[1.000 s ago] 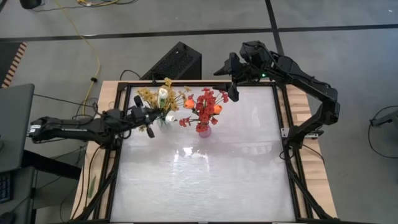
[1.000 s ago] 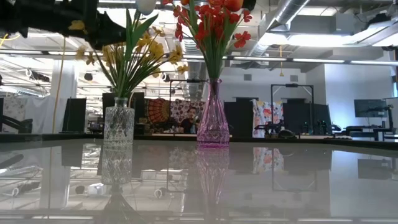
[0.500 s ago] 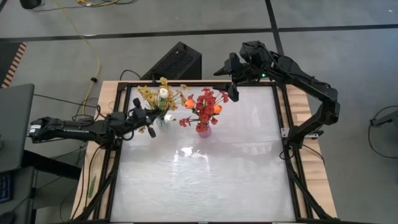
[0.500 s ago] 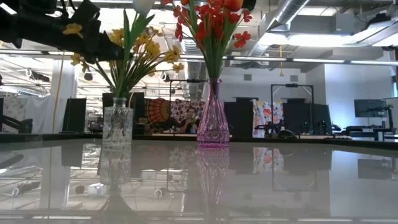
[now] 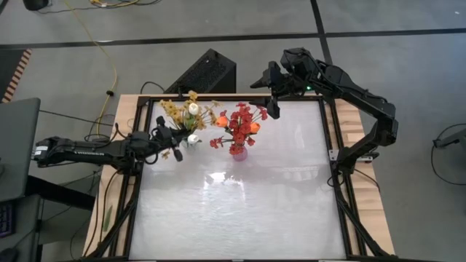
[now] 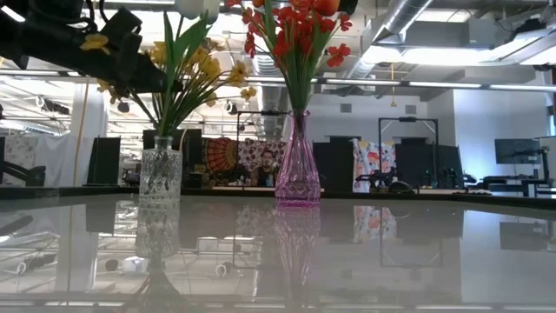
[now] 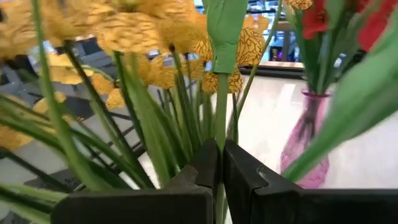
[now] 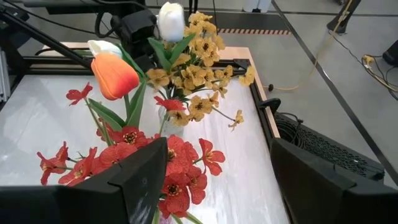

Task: Sort flowers into vase by color
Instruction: Put the white tulip into the transparent vase

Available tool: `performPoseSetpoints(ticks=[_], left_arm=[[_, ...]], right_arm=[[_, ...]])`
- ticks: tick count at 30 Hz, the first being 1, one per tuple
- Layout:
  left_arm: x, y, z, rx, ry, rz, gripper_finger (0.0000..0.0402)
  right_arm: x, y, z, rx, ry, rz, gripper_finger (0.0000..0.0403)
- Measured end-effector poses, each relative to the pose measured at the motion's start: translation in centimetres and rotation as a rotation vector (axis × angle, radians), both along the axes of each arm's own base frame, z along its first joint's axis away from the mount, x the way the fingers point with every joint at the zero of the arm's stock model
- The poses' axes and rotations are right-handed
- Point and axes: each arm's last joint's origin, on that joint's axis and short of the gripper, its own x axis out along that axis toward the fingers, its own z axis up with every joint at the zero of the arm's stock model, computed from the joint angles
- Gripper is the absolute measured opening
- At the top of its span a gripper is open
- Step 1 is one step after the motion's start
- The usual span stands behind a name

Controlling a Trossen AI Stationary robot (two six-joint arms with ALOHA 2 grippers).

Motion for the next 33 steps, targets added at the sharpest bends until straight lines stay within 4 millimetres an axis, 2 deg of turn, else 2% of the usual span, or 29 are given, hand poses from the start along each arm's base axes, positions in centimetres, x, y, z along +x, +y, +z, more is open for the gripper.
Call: performPoseSetpoints(ticks=[7,14,19,25,33], left_arm=[[0.0,0.1,0.3,-0.011,-0.016,0.052,0.0024],[0.1,0.2,2.4,-0.001,-0.065,0.062,0.0085],[0.2,0.1,3.7,-0.010,0.021,0.032,0.0120],[-0.2,0.1,6.3,-0.018,0.118,0.033,0.0130],[-1.9,-0.3,11.3,-0.051,0.205,-0.022,0.0130]], right_arm=[[0.0,0.0,0.0,0.003,-0.001,-0.001,0.0311],[0.0,0.0,0.0,0.003,-0.001,-0.002,0.0311],[0.0,0.0,0.0,0.003,-0.001,-0.002,0.0311],[0.0,0.0,0.0,0.003,-0.001,-0.002,0.0311],[0.0,0.0,0.0,0.003,-0.001,-0.001,0.0311]])
